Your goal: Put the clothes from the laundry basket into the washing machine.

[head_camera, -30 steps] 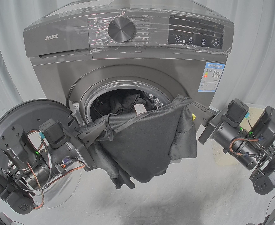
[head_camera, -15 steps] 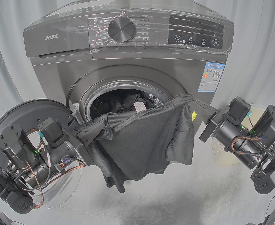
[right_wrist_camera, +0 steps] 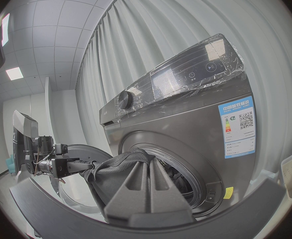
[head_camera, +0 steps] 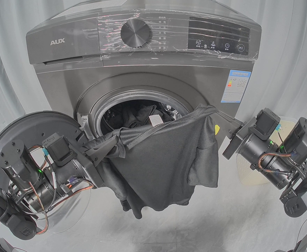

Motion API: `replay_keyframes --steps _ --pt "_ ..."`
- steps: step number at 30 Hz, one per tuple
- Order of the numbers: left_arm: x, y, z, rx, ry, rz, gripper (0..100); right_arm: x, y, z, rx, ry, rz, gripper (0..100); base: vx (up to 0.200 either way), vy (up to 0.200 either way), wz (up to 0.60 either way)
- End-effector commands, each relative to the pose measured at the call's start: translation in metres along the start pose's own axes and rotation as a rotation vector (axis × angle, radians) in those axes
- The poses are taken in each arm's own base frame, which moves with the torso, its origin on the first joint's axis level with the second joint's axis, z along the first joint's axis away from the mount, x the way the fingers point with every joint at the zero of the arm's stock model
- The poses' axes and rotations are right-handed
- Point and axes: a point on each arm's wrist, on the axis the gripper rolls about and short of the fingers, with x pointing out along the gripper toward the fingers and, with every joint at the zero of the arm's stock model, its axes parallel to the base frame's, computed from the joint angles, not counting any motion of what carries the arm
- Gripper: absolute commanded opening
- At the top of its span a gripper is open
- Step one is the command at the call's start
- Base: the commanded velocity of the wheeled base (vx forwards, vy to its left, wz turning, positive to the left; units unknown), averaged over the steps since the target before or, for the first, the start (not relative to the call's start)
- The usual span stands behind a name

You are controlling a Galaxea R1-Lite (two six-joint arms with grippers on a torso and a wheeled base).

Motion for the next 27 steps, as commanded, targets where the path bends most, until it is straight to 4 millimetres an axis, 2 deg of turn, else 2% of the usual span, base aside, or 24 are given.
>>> replay_keyframes --steps 1,2,7,19,27 --pt "-0.001 0.002 -0.001 0.002 0.007 0.008 0 0.001 0.000 -0.001 0.002 0.004 0.001 0 0.000 0.000 0.00" --pt "-0.001 0.002 -0.001 0.002 0.007 0.008 100 0.000 0.000 -0.003 0.002 0.010 0.000 0 0.000 0.000 0.00" --pt "-0.003 0.002 -0.002 0.002 0.011 0.012 100 0.003 0.001 -0.007 0.006 0.018 0.005 0 0.000 0.000 0.00" --pt "-0.019 -0.008 -0.026 -0.017 0.139 -0.019 100 0.022 0.002 -0.012 0.011 0.003 0.018 0 0.000 0.000 0.00" --pt "-0.002 -0.002 -0.060 -0.025 0.276 -0.061 100 0.029 0.023 -0.007 0.028 -0.026 0.087 0 0.000 0.000 0.00"
